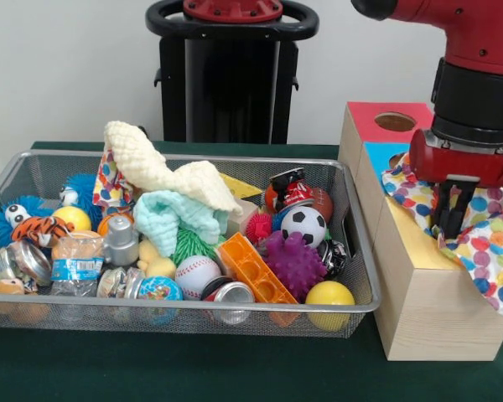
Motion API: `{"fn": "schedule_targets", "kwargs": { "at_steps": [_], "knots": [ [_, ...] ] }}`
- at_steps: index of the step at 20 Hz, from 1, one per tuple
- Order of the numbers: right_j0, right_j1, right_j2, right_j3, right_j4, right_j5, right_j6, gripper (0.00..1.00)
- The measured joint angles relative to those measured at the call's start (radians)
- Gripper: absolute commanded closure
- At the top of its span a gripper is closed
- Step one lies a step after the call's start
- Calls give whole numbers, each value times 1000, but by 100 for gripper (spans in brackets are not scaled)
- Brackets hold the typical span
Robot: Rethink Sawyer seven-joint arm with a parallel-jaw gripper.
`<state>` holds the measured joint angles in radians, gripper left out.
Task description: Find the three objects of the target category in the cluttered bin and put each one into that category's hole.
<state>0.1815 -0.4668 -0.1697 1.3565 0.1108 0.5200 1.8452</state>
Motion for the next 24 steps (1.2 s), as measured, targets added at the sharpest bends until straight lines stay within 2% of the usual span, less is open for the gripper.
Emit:
{"fn": "schedule_targets", "kwargs": {
  "at_steps": [8, 18, 24],
  "knots": [
    [-3, 6, -1, -19, 0, 0, 0, 100],
    [-34, 106, 18, -64, 1, -49, 0, 100],
    [-37, 126, 19, -97, 2, -57, 0, 100]
  ]
}}
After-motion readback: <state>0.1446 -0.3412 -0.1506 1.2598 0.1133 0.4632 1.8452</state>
